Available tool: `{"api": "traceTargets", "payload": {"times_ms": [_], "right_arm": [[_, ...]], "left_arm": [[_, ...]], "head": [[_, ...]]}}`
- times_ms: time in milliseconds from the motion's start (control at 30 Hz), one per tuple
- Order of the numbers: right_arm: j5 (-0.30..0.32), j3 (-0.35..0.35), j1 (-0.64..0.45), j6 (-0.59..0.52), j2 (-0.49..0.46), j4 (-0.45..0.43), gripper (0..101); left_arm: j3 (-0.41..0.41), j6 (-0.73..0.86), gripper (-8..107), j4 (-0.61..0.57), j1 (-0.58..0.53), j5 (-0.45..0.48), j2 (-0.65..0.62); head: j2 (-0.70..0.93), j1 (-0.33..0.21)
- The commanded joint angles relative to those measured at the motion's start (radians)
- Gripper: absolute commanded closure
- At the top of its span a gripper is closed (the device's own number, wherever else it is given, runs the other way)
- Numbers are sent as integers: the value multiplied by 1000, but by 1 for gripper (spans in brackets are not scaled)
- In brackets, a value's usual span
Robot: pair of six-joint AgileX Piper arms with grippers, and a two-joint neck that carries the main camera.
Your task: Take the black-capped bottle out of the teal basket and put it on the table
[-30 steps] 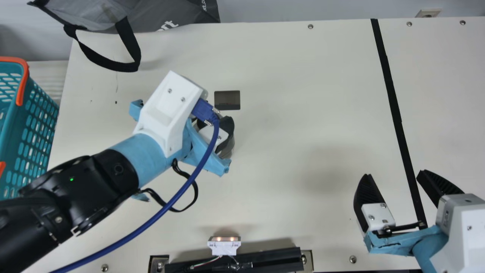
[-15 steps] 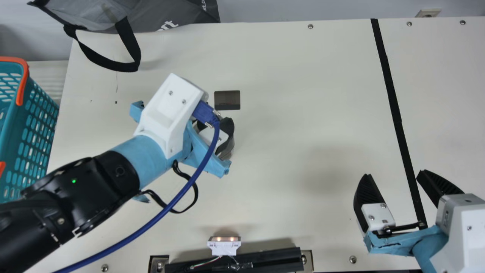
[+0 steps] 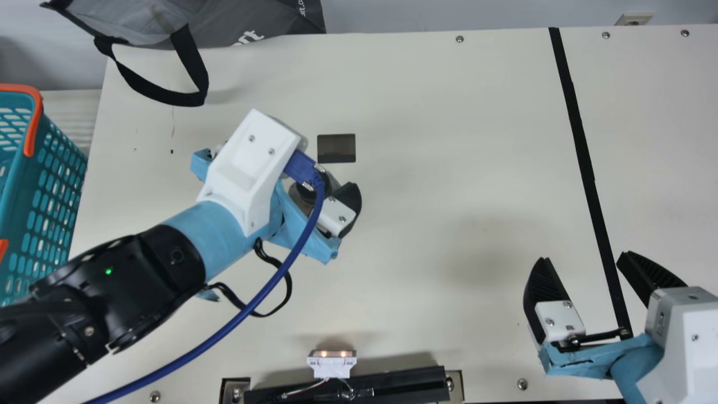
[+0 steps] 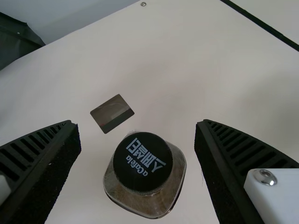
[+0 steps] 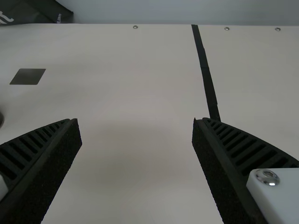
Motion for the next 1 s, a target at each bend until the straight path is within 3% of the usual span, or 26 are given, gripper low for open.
{"api": "traceTargets", "payload": {"times_ms": [0, 967], "right_arm": [[0, 0, 0, 0, 0, 0, 10], [0, 0, 0, 0, 0, 0, 10]], "left_arm": [[1, -1, -8, 0, -1, 2, -2], [7, 2, -8, 5, 25, 27, -71]], "head": [[8, -4], [8, -4]]}}
